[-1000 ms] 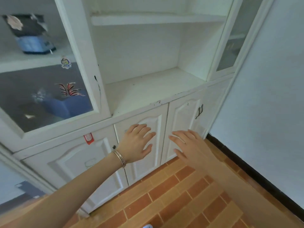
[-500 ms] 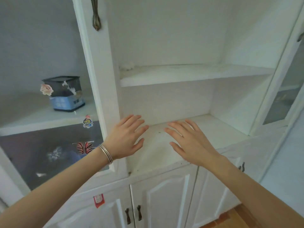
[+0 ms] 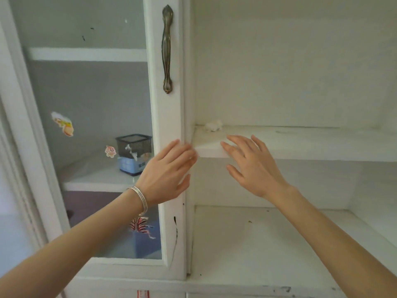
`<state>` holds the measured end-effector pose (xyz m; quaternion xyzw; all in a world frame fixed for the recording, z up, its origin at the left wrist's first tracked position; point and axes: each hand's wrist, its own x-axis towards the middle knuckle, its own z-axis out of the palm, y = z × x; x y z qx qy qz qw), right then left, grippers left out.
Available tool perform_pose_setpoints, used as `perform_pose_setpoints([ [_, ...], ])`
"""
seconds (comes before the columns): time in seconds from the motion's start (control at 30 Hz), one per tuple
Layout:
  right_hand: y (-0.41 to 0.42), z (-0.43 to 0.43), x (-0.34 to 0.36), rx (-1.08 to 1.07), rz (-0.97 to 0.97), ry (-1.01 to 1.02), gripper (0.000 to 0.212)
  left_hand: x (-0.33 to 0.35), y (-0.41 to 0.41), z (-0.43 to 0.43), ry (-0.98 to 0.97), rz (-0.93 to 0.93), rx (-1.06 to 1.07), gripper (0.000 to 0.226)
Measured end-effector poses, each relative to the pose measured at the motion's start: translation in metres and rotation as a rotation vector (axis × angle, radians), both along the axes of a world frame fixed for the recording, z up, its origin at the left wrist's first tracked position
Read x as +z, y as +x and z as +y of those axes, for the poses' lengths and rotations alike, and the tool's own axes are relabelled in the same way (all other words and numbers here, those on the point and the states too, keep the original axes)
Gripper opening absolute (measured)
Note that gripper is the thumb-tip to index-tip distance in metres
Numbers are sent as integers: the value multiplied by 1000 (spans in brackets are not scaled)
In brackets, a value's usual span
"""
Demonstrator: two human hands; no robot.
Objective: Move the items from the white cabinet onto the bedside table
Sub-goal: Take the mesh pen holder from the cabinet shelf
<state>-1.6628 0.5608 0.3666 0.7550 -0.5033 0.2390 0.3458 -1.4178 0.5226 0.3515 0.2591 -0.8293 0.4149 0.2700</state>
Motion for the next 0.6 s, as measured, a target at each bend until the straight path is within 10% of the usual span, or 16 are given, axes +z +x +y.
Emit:
perform_pose_setpoints([
  [0.6, -5, -22, -17, 35, 23, 33, 66, 3, 3, 36, -136, -164, 188, 21],
])
